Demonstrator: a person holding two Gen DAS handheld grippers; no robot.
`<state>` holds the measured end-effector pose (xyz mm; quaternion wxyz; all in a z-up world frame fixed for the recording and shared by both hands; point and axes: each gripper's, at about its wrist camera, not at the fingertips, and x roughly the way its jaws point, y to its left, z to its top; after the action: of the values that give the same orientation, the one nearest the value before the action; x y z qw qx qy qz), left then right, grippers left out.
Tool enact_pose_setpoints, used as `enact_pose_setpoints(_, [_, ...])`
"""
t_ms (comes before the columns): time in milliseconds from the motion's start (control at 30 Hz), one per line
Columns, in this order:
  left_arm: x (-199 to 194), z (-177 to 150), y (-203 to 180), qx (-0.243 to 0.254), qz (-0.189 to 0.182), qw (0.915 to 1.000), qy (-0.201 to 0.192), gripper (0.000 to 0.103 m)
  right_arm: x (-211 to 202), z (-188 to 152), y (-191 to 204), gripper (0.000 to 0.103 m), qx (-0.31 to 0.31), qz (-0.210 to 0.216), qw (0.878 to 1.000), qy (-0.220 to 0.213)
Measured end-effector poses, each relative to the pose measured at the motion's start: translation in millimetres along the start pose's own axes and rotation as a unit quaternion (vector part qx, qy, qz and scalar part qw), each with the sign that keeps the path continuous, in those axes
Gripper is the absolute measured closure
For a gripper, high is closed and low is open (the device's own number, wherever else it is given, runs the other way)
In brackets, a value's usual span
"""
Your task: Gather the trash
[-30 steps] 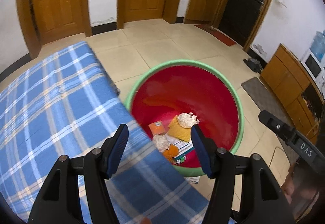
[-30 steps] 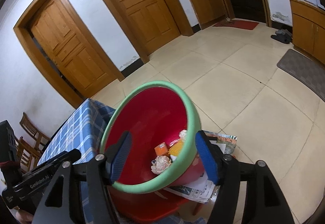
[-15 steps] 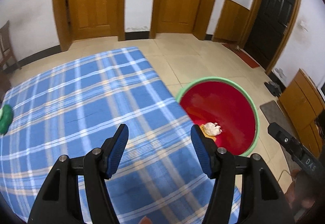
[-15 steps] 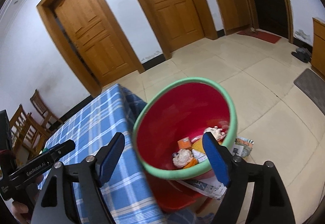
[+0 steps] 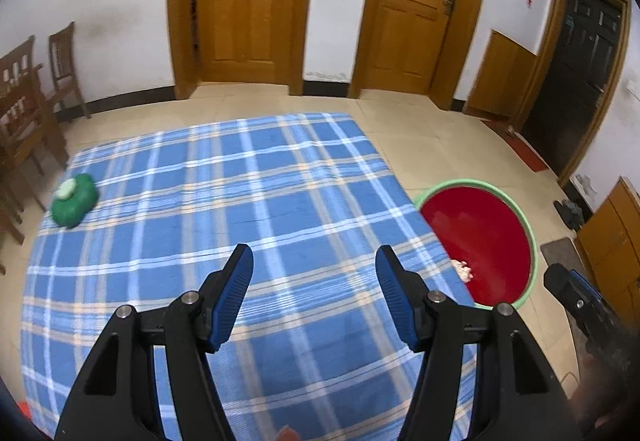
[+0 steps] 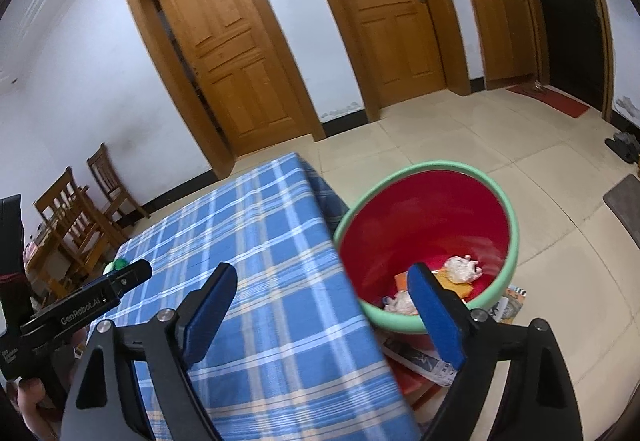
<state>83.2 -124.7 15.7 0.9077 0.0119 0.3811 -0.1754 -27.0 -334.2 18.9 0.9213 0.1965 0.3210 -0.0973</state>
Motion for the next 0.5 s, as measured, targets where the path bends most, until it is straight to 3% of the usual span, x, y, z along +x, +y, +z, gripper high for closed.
enact_pose_setpoints(500, [-36,-16,50,-0.049,0.054,0.9972,-0.014,0.039,-8,-13,39,0.012,-0.03,0.022,0.999,0.006])
